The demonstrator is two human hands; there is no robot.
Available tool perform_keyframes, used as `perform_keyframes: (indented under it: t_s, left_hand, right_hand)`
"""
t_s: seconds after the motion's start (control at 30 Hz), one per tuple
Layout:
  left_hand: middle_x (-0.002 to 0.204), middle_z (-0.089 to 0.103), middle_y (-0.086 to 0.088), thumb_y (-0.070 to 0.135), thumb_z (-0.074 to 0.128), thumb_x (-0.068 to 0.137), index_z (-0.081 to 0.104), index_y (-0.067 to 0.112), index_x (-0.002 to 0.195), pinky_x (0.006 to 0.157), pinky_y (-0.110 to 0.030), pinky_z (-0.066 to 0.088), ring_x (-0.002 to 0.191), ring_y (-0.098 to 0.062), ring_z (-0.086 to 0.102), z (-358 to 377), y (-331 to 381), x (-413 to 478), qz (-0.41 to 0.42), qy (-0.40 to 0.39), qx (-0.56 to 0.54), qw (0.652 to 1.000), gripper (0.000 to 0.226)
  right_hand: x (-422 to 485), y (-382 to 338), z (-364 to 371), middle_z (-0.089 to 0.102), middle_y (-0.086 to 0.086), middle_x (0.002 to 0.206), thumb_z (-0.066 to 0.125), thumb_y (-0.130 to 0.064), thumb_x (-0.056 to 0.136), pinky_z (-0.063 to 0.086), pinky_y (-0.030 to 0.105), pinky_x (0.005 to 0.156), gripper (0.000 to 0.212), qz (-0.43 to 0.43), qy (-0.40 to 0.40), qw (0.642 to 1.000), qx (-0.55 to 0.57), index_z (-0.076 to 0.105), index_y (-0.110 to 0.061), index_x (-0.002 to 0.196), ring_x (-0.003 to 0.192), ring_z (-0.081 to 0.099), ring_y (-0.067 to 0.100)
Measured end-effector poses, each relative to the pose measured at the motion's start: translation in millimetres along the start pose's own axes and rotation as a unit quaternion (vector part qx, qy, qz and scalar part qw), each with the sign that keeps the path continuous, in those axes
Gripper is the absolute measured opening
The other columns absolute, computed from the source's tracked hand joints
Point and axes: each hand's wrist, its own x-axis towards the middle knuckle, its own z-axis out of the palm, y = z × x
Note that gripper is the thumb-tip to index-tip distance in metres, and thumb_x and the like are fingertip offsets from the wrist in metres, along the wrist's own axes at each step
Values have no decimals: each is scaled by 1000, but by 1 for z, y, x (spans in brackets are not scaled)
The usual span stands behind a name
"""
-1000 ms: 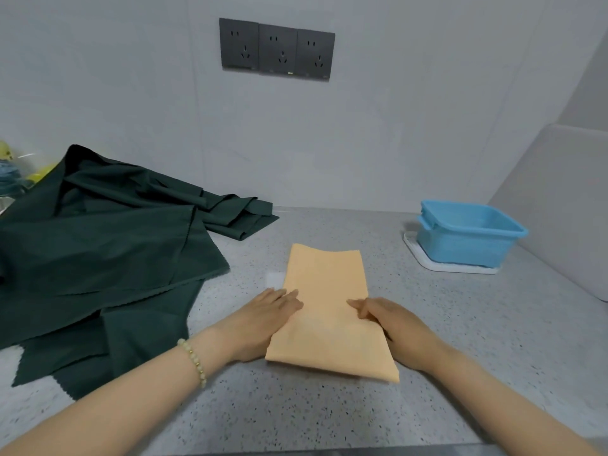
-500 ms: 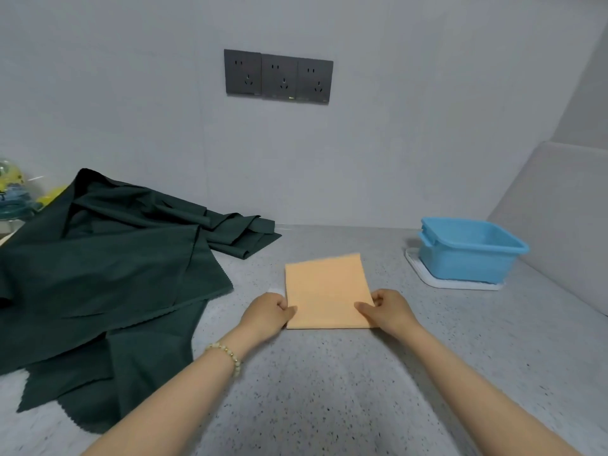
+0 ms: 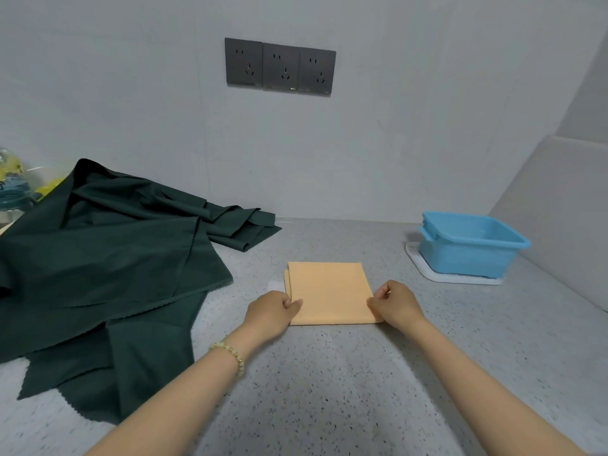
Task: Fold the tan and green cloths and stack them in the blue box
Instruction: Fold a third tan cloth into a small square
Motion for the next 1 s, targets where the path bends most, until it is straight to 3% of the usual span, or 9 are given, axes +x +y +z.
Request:
perform_keyframes:
  t_s: [0.33,0.47,0.57,0.63,0.7,0.8,0.87,1.0]
  left_hand:
    - [62,38,3,37,54,95,33,18,62,69,-27,29,64,-15,37,3,-6,-11,52,39,-46,997,43]
    - [63,39,4,35,55,94,34,18,64,62,-26,30,65,-15,38,1,-7,-11,50,23,-58,997,41]
    - [58,39,3,40,51,96,36,17,60,58,-26,30,58,-15,38,-2,-5,-8,16,-6,-104,994,45]
    - [55,42,-1,40,50,96,39,15,55,60,-26,33,53,-17,38,-6,-2,-5,-17,-31,-148,988,50]
    - [64,50,-7,38,55,94,50,10,61,65,-26,37,58,-19,46,-12,-1,0,-42,-48,-170,983,44]
    - [93,68,-6,40,62,89,71,4,88,74,-22,47,83,-19,61,-16,0,6,-72,-68,-158,982,38]
    - [103,70,-3,42,66,85,74,7,100,69,-16,47,86,-14,61,-19,0,7,-84,-64,-155,982,39]
    - [107,70,-1,45,70,81,74,9,103,84,-19,45,95,-12,62,-21,-3,8,-93,-71,-151,982,42]
  right_hand:
    - [-8,5,14,55,-3,76,59,-16,87,38,28,57,12,-72,45,994,-63,47,-16,88,67,50,13]
    - [-5,6,10,55,-4,71,69,-26,83,40,27,61,17,-49,43,998,14,55,-17,84,68,52,13]
    - [-1,7,2,64,-5,72,76,-26,78,45,26,68,16,7,12,995,103,67,-15,71,72,58,13]
    - [0,5,-3,65,-1,70,78,-24,76,45,25,62,17,52,-23,987,153,70,-13,67,67,56,15]
    - [0,1,-8,65,3,70,79,-22,75,44,23,53,15,87,-51,981,166,71,-10,75,62,53,15]
    - [2,-2,-14,65,4,71,77,-20,78,44,19,49,14,113,-78,977,164,71,-8,82,56,51,13]
    - [3,-1,-15,66,4,73,76,-20,79,44,17,47,13,114,-87,977,160,71,-10,84,56,52,13]
    - [3,5,-12,69,4,77,78,-21,76,45,22,51,12,87,-66,982,153,73,-12,81,64,55,16]
